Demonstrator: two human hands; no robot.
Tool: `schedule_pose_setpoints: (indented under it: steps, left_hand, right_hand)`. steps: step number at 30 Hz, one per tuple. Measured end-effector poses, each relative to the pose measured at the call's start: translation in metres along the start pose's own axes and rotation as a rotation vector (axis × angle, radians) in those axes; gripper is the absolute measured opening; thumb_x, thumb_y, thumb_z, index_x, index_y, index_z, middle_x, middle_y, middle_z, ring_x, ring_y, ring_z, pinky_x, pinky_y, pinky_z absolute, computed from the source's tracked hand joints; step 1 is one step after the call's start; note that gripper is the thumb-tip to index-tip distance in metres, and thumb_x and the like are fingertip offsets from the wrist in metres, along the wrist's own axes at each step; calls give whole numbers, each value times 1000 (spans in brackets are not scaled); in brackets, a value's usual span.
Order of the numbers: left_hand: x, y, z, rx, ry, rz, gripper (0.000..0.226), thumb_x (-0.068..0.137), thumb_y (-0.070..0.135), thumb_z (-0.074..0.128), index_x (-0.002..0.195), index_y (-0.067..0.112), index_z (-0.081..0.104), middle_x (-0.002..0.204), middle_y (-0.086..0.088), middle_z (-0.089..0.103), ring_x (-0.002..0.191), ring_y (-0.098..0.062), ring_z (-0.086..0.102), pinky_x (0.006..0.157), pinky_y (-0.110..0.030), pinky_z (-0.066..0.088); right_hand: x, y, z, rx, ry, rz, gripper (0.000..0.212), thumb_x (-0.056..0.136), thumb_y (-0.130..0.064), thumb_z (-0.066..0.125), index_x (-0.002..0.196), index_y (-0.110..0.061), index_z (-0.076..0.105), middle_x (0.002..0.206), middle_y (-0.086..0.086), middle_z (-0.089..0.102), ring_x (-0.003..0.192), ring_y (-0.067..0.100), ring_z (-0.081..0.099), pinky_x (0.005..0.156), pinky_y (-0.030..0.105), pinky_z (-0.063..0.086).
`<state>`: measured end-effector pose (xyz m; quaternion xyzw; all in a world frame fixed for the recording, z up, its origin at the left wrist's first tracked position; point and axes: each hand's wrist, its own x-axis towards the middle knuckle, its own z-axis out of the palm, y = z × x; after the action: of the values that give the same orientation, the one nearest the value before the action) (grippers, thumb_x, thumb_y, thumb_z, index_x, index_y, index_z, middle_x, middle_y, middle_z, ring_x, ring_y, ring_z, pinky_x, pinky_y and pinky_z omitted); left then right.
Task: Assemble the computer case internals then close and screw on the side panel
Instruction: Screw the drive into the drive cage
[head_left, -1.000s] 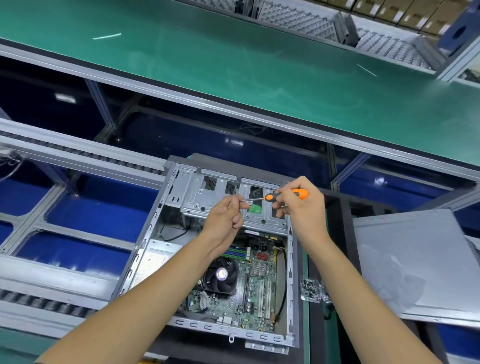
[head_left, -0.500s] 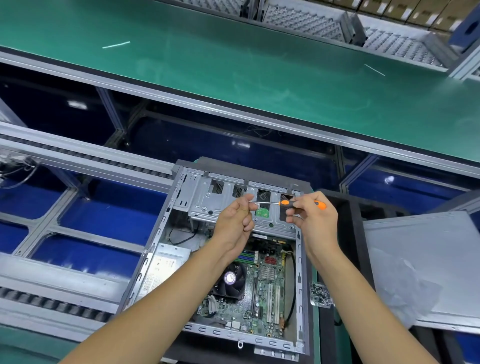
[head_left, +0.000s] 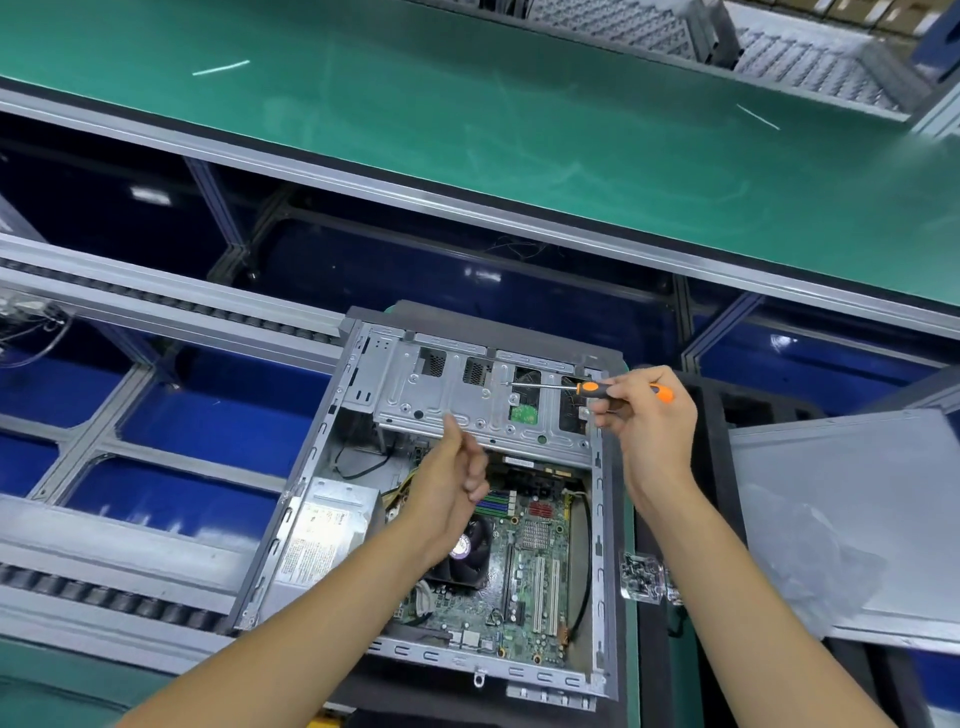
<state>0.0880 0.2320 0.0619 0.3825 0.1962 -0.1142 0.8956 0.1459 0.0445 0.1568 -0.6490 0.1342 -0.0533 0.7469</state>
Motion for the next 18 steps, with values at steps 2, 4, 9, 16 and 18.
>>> schedule_pose_setpoints:
  steps: [2,4,9,16,18]
  left_hand:
    - [-3,-11,-12,75,59,-52,38,93,54,54,86,17,51,60,3,37,53,-11,25,48,-23,25]
    - [-2,-20,-18,166,88,-111,36,89,50,65,99,17,54,60,4,38,53,-11,27,48,-23,25]
    - [15,-20,-6,349,74,-155,60,75,60,82,100,20,45,60,8,41,56,-10,31,53,-24,29]
    - [43,-18,6,569,160,-218,120,29,103,62,128,35,67,106,5,55,104,-15,62,103,-38,43]
    - [46,-19,5,573,97,-230,95,30,103,61,110,53,69,118,4,57,98,-7,59,105,-38,40]
  right_hand:
    - [6,1,-3,-55,15,-32,9,78,-4,63,82,-6,56,77,12,70,58,24,65,51,31,52]
    - [11,2,-5,-132,23,-77,12,83,-2,62,88,-7,54,77,13,71,58,26,66,51,34,54]
    - [21,3,0,-301,-9,-174,16,85,2,61,90,-8,49,77,15,68,58,24,65,51,31,53]
    - [30,5,8,-389,-57,-197,19,85,-1,62,85,-13,47,73,10,67,59,24,65,52,34,53]
    - [33,7,10,-408,-58,-199,21,86,-2,63,84,-16,47,74,11,67,60,25,66,53,35,53]
